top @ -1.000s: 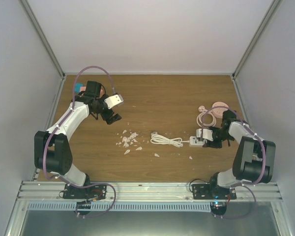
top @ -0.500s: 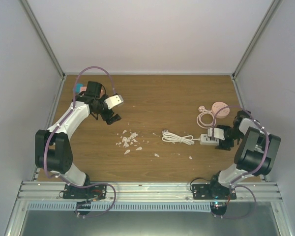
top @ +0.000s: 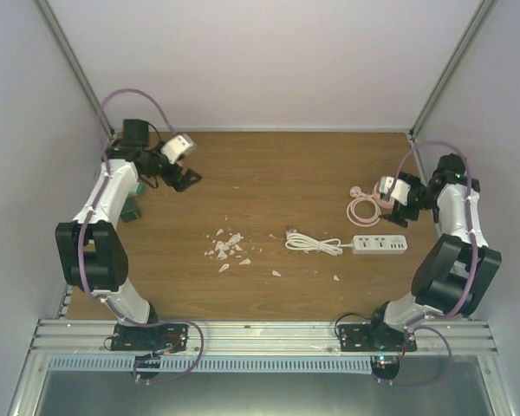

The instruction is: Pull the plug off the socket

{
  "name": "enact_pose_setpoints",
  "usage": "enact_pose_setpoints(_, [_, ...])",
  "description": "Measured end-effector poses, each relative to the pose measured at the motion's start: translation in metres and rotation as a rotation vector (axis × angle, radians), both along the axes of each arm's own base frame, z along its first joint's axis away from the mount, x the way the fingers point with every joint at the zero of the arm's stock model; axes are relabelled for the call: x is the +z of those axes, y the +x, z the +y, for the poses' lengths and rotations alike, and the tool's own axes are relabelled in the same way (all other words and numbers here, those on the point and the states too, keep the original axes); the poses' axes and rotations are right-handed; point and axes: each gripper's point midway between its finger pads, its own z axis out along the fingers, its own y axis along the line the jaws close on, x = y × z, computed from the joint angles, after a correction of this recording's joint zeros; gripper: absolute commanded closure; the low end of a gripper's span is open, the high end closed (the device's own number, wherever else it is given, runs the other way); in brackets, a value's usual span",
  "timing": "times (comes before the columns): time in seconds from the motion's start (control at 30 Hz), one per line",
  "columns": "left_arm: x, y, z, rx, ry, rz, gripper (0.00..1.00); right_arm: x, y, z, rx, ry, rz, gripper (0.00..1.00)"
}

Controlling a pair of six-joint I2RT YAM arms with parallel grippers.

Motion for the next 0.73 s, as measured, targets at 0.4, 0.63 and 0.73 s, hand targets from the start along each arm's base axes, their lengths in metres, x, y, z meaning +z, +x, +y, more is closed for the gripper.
enact_pose_setpoints(0.4, [0.064,0.031,0.081,0.265,-0.263,-0.031,0.01,0.123,0.037,0.076,-0.127,0.516,-0.160,0.00])
enact_pose_setpoints(0.63, [0.025,0.004,0.085,0.351,-0.272,0.034,0.01,0.114,0.034,0.102,-0.188,0.733,-0.088,0.00])
enact_pose_setpoints(0.73, [0.006,-0.008,0.083,0.368,-0.272,0.067,0.01,0.094,0.033,0.104,-0.234,0.779,-0.025,0.00])
